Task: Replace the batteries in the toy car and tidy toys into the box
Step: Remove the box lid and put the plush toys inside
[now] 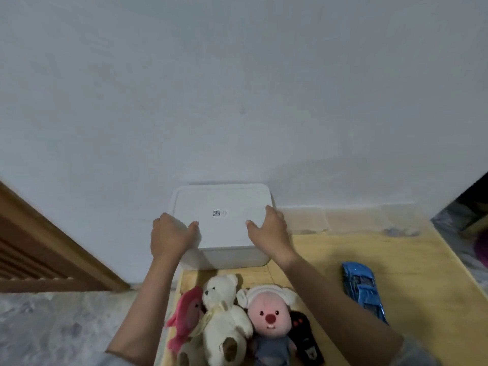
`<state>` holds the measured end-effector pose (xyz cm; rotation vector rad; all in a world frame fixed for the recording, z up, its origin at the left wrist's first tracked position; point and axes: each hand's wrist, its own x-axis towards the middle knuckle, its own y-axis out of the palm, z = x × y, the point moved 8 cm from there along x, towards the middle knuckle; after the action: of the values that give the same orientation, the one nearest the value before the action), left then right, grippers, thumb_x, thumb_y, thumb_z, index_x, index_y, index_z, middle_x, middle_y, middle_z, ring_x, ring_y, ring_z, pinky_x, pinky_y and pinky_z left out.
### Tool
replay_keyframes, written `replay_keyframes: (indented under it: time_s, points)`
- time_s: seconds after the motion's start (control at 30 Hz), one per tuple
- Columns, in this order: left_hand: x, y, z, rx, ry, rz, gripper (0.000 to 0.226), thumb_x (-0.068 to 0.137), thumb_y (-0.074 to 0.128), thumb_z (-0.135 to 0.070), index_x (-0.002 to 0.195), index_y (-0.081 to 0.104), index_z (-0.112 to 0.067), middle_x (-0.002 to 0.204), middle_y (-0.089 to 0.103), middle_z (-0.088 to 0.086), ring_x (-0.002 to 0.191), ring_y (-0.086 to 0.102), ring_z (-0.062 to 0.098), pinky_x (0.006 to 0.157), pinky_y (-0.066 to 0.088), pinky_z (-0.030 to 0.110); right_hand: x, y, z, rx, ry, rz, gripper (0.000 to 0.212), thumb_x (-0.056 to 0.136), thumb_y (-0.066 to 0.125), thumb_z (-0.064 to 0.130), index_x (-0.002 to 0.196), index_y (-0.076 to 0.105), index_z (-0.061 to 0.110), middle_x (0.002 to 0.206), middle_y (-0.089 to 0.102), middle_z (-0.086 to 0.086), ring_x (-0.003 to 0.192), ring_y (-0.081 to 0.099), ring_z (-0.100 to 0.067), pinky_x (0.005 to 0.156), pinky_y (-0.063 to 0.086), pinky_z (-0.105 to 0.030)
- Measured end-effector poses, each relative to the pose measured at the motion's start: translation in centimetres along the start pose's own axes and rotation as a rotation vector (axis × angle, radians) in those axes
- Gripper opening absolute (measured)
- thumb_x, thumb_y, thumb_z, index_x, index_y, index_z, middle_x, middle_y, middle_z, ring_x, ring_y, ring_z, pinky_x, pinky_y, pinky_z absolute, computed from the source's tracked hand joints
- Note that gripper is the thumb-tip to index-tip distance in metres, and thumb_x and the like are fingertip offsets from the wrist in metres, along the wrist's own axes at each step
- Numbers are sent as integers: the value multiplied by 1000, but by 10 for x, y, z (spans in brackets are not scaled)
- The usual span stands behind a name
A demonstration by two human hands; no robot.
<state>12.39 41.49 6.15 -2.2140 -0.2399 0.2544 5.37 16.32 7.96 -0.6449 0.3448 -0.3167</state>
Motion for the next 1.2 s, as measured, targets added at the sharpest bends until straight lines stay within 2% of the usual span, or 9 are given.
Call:
replay_keyframes:
  time_s: [0.07, 0.2, 0.33, 0.5, 0.6, 0.77, 0.93, 1.07, 1.2]
  points:
    - [-3, -4, -1, -2, 30, -15, 64, 68, 69, -54, 95, 53, 2, 98, 59, 18, 85, 60, 37, 62, 49, 38, -2, -2, 3, -2, -16, -22, 63, 89, 59, 31, 140, 32, 6, 142, 32, -14, 133, 30, -31, 107, 30, -37]
    - [-10, -29, -13, -26, 75, -99, 58, 73, 71, -49, 95, 50, -1, 101, 55, 17, 84, 57, 35, 58, 41, 33, -3, -9, 17, 1, -64, -73, 68, 88, 59, 34, 144, 29, 10, 146, 27, -11, 136, 26, -30, 109, 29, -38]
    - [-27, -54, -36, -25, 117, -166, 58, 76, 70, -47, 104, 48, -2, 110, 51, 16, 91, 54, 35, 64, 43, 35, -7, -27, 30, -38, -112, -142, 67, 88, 58, 38, 144, 31, 12, 148, 26, -12, 136, 25, -31, 112, 30, -42]
    - [-72, -40, -81, -16, 195, -116, 65, 76, 70, -47, 115, 44, -2, 120, 48, 17, 104, 53, 37, 73, 44, 39, -21, -73, -1, -120, -111, -218, 65, 88, 56, 42, 143, 33, 16, 153, 17, -13, 139, 20, -34, 112, 27, -48]
    - [-117, -6, -116, -18, 285, -47, 72, 75, 70, -47, 124, 41, -3, 125, 46, 20, 115, 47, 38, 84, 44, 41, -34, -115, -45, -166, -74, -254, 63, 87, 56, 47, 140, 37, 19, 152, 19, -13, 138, 21, -35, 111, 27, -47]
    - [-213, 89, -170, 30, 366, 176, 69, 74, 66, -55, 120, 44, -9, 131, 39, 21, 117, 44, 39, 88, 45, 42, -63, -204, -151, -280, 66, -288, 73, 83, 52, 62, 143, 34, 24, 149, 24, -16, 136, 20, -36, 111, 25, -48]
    - [-311, 190, -210, 86, 448, 347, 76, 76, 62, -60, 128, 40, -10, 130, 36, 18, 120, 37, 36, 91, 46, 41, -95, -279, -272, -349, 206, -283, 74, 82, 53, 62, 142, 36, 23, 148, 26, -16, 135, 19, -36, 108, 27, -47]
    - [-374, 261, -221, 135, 501, 431, 73, 77, 59, -61, 123, 42, -7, 130, 36, 24, 120, 37, 40, 92, 45, 42, -116, -310, -355, -426, 281, -253, 73, 84, 52, 60, 143, 35, 21, 150, 22, -18, 133, 22, -39, 107, 29, -46]
    - [-420, 310, -213, 194, 527, 475, 69, 80, 53, -65, 121, 45, -9, 131, 35, 26, 114, 42, 41, 91, 44, 41, -132, -317, -409, -544, 258, -230, 67, 82, 53, 61, 139, 42, 27, 152, 23, -15, 126, 32, -41, 102, 34, -47]
